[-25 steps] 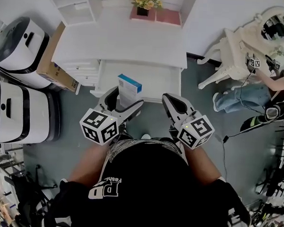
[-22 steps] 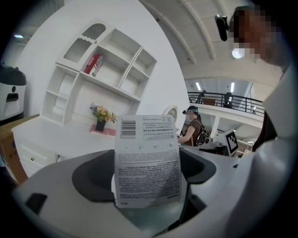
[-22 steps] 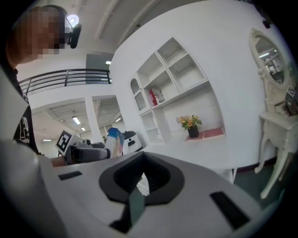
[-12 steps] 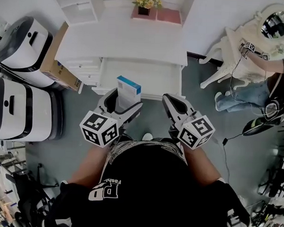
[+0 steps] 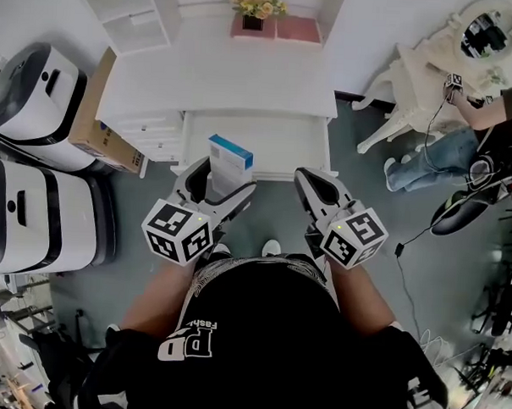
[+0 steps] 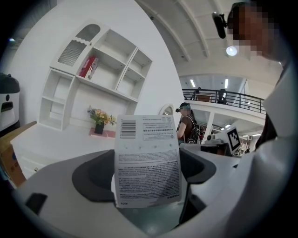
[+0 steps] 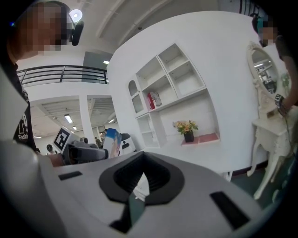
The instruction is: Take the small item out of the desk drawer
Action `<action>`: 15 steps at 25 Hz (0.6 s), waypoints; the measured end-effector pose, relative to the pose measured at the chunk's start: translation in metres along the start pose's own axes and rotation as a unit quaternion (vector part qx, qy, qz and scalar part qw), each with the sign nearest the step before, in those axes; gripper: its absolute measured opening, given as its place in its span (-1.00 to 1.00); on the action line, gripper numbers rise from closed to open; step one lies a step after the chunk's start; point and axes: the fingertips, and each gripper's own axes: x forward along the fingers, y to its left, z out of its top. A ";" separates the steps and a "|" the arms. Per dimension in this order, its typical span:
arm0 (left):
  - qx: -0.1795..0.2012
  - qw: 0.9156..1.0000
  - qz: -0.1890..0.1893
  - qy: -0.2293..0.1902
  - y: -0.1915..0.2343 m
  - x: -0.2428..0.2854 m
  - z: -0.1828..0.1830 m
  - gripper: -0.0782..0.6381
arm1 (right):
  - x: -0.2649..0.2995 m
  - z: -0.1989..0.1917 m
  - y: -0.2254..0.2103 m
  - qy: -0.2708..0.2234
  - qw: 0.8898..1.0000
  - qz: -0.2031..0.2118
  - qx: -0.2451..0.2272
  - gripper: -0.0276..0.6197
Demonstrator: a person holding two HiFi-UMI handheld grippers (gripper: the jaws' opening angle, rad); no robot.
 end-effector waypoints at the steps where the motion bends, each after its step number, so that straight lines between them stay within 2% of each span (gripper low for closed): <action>1: 0.001 1.000 -0.003 0.002 0.005 -0.001 0.000 0.41 | 0.003 -0.001 0.001 0.000 1.000 -0.004 0.000 -0.90; 15: -0.007 1.000 -0.019 0.005 0.015 -0.009 0.000 0.41 | 0.007 -0.014 0.011 0.014 0.999 -0.027 0.011 -0.90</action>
